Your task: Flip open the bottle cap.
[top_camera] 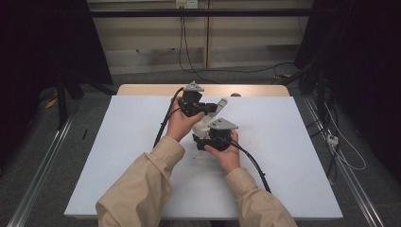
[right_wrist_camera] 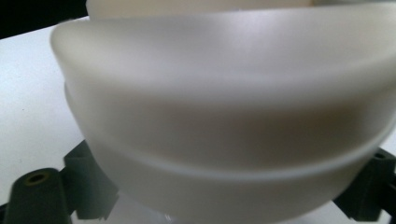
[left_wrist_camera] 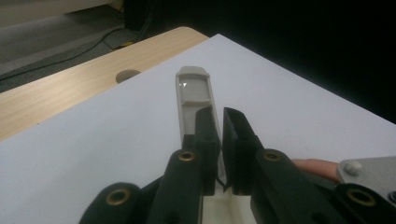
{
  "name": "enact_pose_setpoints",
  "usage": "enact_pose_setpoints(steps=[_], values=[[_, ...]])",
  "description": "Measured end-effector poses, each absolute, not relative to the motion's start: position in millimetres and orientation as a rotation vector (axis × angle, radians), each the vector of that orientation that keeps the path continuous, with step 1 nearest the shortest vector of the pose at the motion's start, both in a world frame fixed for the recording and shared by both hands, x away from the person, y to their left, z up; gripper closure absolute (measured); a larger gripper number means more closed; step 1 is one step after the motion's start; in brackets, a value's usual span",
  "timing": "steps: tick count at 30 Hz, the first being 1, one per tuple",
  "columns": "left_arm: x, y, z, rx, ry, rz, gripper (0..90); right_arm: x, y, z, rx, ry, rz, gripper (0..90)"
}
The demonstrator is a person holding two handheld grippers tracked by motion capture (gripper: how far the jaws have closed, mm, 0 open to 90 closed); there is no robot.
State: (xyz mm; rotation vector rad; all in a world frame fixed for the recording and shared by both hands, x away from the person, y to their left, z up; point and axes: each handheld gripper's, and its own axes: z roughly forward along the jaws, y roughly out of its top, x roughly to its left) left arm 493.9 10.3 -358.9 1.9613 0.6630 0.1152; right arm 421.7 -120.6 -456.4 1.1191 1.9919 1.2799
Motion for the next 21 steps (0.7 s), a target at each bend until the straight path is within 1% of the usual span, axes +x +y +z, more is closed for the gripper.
enact_pose_setpoints(steps=[4,5,7,11,13,15,17,21], values=[[490,11,-357,1.954,0.654,0.082,79.0,420,-122,-455,1.125,2.042,1.258,8.9],[489,12,-357,1.951,0.652,0.067,76.4,419,-123,-455,1.122,2.042,1.251,8.6],[487,12,-357,1.957,0.642,0.059,75.4,418,-124,-453,1.129,2.051,1.242,8.0],[483,16,-357,1.950,0.641,0.041,69.6,414,-127,-451,1.127,2.042,1.260,9.9],[481,19,-356,1.948,0.647,0.030,65.0,413,-129,-452,1.127,2.053,1.253,9.5],[478,24,-356,1.954,0.636,0.026,63.5,410,-133,-453,1.141,2.055,1.251,9.7],[475,28,-355,1.953,0.628,0.018,59.2,408,-137,-453,1.153,2.067,1.252,8.6],[468,39,-353,1.944,0.618,0.024,52.9,401,-142,-450,1.151,2.082,1.273,9.2]])
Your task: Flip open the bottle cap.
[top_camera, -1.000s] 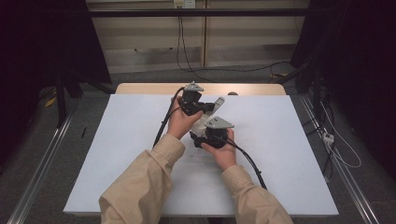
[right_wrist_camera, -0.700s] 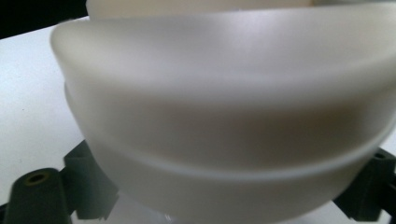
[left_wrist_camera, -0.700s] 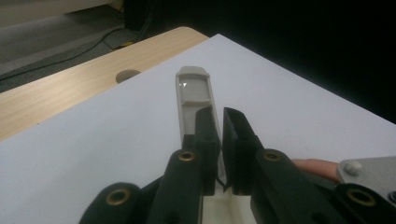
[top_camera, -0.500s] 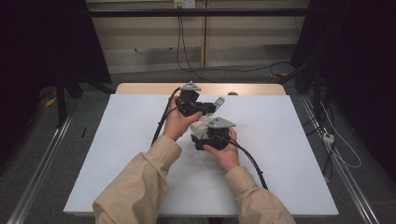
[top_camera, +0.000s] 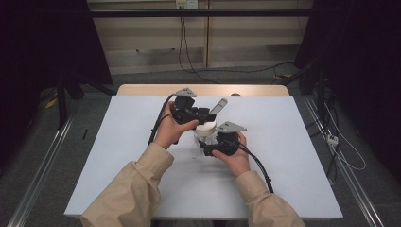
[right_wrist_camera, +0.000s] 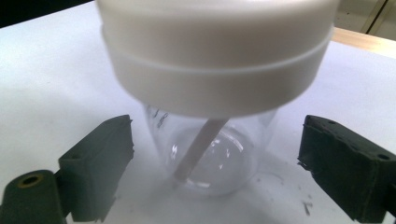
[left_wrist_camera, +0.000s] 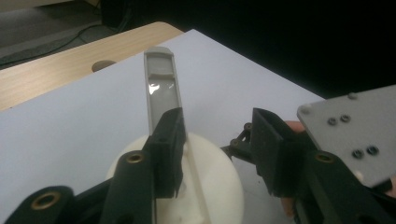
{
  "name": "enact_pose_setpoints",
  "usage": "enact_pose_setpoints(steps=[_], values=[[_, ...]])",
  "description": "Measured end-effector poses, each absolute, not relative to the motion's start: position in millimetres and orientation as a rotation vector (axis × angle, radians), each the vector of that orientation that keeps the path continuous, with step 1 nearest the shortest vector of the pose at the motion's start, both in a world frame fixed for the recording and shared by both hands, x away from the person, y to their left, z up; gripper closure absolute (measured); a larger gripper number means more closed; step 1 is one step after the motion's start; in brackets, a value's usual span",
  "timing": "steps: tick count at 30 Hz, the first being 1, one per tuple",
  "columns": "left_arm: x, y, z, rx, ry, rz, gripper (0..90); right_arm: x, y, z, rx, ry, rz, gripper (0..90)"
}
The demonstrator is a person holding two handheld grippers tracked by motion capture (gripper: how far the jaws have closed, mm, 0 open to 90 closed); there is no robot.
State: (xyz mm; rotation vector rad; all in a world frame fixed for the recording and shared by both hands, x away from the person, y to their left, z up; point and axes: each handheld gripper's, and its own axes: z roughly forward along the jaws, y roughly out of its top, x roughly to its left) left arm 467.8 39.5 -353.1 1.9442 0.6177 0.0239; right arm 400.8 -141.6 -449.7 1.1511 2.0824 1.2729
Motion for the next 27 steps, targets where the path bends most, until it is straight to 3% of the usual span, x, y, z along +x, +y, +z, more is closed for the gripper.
enact_pose_setpoints(steps=[27], values=[[421,114,-388,1.933,0.631,0.065,29.9,356,-176,-444,1.108,2.156,1.302,9.3]])
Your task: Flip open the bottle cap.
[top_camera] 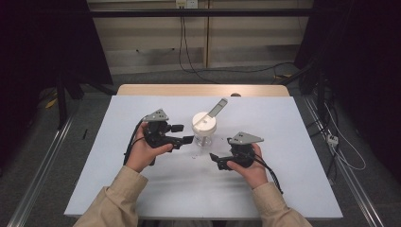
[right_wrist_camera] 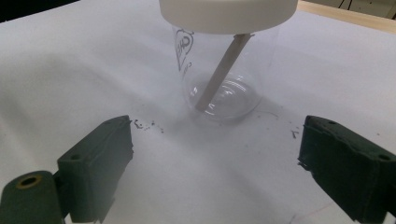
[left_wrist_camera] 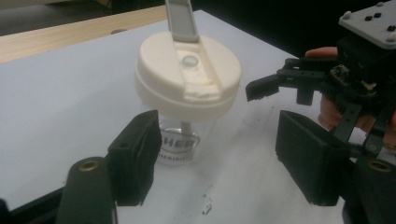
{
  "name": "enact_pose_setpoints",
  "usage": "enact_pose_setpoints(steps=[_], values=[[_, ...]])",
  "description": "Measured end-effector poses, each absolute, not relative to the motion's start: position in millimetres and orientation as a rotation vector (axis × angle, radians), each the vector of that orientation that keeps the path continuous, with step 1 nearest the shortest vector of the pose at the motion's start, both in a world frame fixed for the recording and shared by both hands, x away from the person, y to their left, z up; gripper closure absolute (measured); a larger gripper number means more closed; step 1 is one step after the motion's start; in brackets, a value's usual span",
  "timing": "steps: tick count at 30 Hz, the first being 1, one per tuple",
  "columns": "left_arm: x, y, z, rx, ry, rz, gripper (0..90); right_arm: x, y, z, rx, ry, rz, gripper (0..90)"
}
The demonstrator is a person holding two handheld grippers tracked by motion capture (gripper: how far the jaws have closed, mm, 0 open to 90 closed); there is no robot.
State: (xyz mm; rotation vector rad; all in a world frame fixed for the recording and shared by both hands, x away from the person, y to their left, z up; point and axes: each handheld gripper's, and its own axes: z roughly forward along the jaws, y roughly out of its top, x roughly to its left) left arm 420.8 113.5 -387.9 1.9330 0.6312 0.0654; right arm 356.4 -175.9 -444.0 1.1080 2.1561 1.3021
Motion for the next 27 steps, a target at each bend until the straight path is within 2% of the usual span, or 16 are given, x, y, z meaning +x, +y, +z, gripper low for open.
enact_pose_setpoints(steps=[8,27], values=[[411,126,-402,1.955,0.643,0.041,24.1,345,-186,-445,1.094,2.177,1.286,9.0],[391,159,-424,1.985,0.670,0.086,17.3,324,-210,-448,1.097,2.186,1.294,9.1]])
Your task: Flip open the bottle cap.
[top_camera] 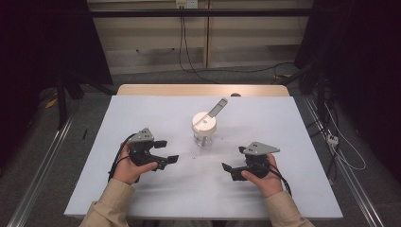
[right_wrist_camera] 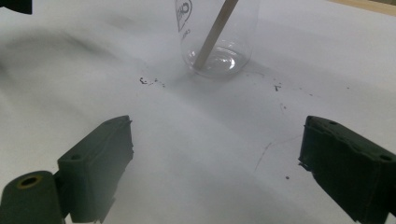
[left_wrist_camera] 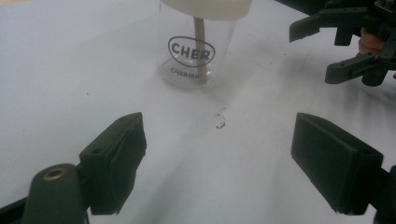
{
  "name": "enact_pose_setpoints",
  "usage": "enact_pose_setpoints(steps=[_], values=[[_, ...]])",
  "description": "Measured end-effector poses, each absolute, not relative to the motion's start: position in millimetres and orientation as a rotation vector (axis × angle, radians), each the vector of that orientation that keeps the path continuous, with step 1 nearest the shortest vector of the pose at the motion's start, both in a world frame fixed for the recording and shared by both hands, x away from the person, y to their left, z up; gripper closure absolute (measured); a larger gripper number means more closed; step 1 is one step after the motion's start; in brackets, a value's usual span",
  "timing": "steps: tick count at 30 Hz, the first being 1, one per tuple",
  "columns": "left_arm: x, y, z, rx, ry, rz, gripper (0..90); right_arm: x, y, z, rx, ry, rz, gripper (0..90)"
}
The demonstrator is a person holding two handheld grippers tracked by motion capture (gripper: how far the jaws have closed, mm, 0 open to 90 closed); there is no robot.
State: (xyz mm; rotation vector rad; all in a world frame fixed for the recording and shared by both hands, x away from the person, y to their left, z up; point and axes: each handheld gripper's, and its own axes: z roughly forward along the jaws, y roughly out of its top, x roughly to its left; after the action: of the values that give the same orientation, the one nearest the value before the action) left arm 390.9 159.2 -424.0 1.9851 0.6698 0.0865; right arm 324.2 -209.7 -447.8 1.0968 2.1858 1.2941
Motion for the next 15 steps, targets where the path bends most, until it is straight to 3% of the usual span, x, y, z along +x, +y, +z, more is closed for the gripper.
enact_pose_setpoints(steps=[15], values=[[380,182,-432,2.006,0.680,0.117,14.8,320,-221,-450,1.114,2.170,1.322,8.7]])
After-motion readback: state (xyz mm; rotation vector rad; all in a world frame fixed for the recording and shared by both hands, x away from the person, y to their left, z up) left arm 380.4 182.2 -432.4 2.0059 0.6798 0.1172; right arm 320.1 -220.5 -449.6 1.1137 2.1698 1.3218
